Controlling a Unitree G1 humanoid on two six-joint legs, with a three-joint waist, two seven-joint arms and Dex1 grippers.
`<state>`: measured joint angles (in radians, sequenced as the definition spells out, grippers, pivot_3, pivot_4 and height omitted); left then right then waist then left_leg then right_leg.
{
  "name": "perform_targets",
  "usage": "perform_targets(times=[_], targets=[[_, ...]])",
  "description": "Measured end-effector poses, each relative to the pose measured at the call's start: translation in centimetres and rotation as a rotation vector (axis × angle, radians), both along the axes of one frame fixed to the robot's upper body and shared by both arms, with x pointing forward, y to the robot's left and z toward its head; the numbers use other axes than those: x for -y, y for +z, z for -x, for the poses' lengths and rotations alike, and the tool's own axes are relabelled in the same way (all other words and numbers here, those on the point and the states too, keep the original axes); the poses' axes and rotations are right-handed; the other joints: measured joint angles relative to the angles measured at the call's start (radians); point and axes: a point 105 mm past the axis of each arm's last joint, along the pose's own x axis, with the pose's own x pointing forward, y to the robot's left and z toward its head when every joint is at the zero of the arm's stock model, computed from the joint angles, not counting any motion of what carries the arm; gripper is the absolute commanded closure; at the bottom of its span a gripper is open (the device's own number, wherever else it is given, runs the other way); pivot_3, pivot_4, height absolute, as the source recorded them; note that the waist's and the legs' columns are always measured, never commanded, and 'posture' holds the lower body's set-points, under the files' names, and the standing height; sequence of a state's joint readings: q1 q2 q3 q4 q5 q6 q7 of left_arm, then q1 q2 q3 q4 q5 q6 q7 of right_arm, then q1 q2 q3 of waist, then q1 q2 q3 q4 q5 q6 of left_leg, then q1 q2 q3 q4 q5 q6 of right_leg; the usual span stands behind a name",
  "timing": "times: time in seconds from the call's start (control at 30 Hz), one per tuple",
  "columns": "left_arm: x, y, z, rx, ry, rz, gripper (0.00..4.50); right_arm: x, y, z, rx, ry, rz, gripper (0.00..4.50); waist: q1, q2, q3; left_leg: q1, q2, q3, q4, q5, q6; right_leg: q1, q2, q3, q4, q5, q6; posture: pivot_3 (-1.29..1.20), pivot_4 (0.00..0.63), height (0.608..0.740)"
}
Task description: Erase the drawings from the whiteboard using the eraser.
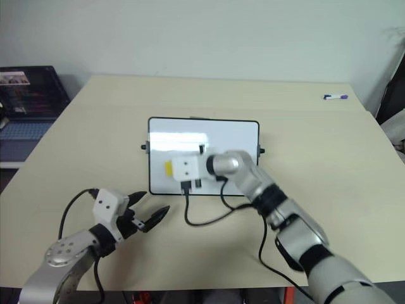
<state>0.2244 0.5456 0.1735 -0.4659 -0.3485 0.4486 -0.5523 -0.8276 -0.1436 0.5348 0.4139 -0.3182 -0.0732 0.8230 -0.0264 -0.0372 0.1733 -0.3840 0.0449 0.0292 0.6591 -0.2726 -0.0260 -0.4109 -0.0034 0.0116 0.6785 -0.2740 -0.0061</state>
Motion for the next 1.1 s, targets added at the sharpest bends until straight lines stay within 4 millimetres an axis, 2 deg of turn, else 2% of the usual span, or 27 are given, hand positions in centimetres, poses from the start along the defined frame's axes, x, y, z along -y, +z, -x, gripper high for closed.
perform_targets(times=[0.07, 0.17, 0.23, 0.27, 0.33, 0.43, 0.53, 0.67, 0.73, 0.8, 0.9, 1.1], targets=[[0.2, 0.5, -0.2, 0.018, -0.008, -0.003, 0.00, 1.5, 0.5, 0.3, -0.082, -0.067, -0.080, 3.43, 0.001, 0.001, 0.001, -0.003, 0.000, -0.001, 0.001, 0.000, 0.000, -0.002, 0.000, -0.001, 0.000, 0.000, 0.000, 0.00, 0.150, 0.740], [1.1, 2.3, -1.0, 0.084, -0.050, -0.018, 0.00, 5.1, 3.8, -0.1, -0.139, -0.199, -0.256, 3.43, 0.006, 0.001, 0.001, -0.005, 0.000, -0.003, 0.001, 0.000, 0.000, -0.002, -0.001, -0.003, 0.000, 0.000, 0.000, 0.00, 0.150, 0.740], [2.1, 4.2, -2.1, 0.144, -0.101, -0.034, 0.00, 7.6, 6.2, 0.6, -0.178, -0.268, -0.402, 3.43, 0.012, 0.001, 0.001, -0.005, 0.000, -0.004, 0.001, 0.000, 0.000, -0.002, 0.000, -0.004, -0.001, 0.000, 0.000, 0.00, 0.150, 0.740], [3.3, 5.5, -2.9, 0.182, -0.155, -0.039, 0.00, 9.6, 7.0, 1.2, -0.192, -0.322, -0.470, 3.43, 0.021, 0.001, 0.001, -0.007, -0.001, -0.006, 0.001, 0.000, 0.000, -0.002, 0.000, -0.005, -0.001, -0.001, 0.001, 0.00, 0.150, 0.740], [5.3, 8.1, -4.0, 0.262, -0.248, -0.043, 0.00, 13.1, 7.3, 2.3, -0.225, -0.436, -0.534, 3.43, 0.029, 0.001, 0.001, -0.008, -0.002, -0.006, 0.001, 0.000, -0.001, -0.002, 0.000, -0.006, -0.003, -0.001, 0.002, 0.00, 0.150, 0.740], [8.6, 9.8, -5.5, 0.297, -0.389, -0.039, 0.00, 17.4, 7.3, 3.8, -0.263, -0.631, -0.623, 3.43, 0.024, 0.002, 0.002, -0.009, -0.003, -0.005, 0.001, 0.000, -0.001, -0.002, 0.000, -0.004, -0.003, -0.002, 0.004, 0.00, 0.150, 0.740], [12.3, 10.0, -6.1, 0.287, -0.551, -0.030, 0.00, 19.7, 6.8, 5.1, -0.289, -0.788, -0.677, 3.43, 0.011, 0.002, 0.002, -0.009, -0.002, -0.003, 0.001, -0.001, -0.001, -0.004, 0.003, 0.000, -0.002, -0.002, 0.005, 0.00, 0.150, 0.740], [16.3, 10.2, -6.1, 0.278, -0.750, -0.015, 0.00, 22.4, 4.5, 6.2, -0.320, -1.002, -0.671, 3.43, 0.001, 0.002, 0.002, -0.009, -0.002, -0.003, 0.001, 0.000, -0.001, -0.005, 0.005, 0.000, -0.001, -0.005, 0.010, 0.00, 0.150, 0.740], [19.3, 10.2, -5.0, 0.273, -0.931, -0.020, 0.00, 24.3, 2.0, 6.5, -0.351, -1.181, -0.652, 3.43, 0.005, 0.002, 0.002, -0.010, -0.003, -0.003, 0.002, 0.000, -0.001, -0.006, 0.006, 0.000, 0.000, -0.006, 0.010, 0.00, 0.150, 0.740], [21.5, 9.7, -3.7, 0.254, -1.092, -0.036, 0.00, 25.2, 0.9, 6.6, -0.355, -1.292, -0.658, 3.43, -0.001, 0.002, 0.002, -0.011, -0.005, 0.000, 0.002, 0.000, -0.001, -0.007, 0.008, 0.004, 0.000, -0.006, 0.011, 0.00, 0.150, 0.740], [22.3, 8.3, -3.0, 0.220, -1.207, -0.084, 0.00, 25.9, 0.6, 6.5, -0.330, -1.368, -0.660, 3.43, -0.016, 0.003, 0.001, -0.012, -0.004, 0.002, 0.002, -0.001, -0.001, -0.009, 0.010, 0.008, 0.000, -0.005, 0.012, 0.00, 0.150, 0.740], [22.6, 6.4, -3.3, 0.214, -1.268, -0.156, 0.00, 27.0, -1.0, 5.9, -0.355, -1.495, -0.674, 3.43, -0.006, 0.003, 0.001, -0.012, -0.002, 0.000, 0.002, 0.000, -0.001, -0.010, 0.014, 0.006, 0.001, -0.005, 0.012, 0.00, 0.150, 0.740]])
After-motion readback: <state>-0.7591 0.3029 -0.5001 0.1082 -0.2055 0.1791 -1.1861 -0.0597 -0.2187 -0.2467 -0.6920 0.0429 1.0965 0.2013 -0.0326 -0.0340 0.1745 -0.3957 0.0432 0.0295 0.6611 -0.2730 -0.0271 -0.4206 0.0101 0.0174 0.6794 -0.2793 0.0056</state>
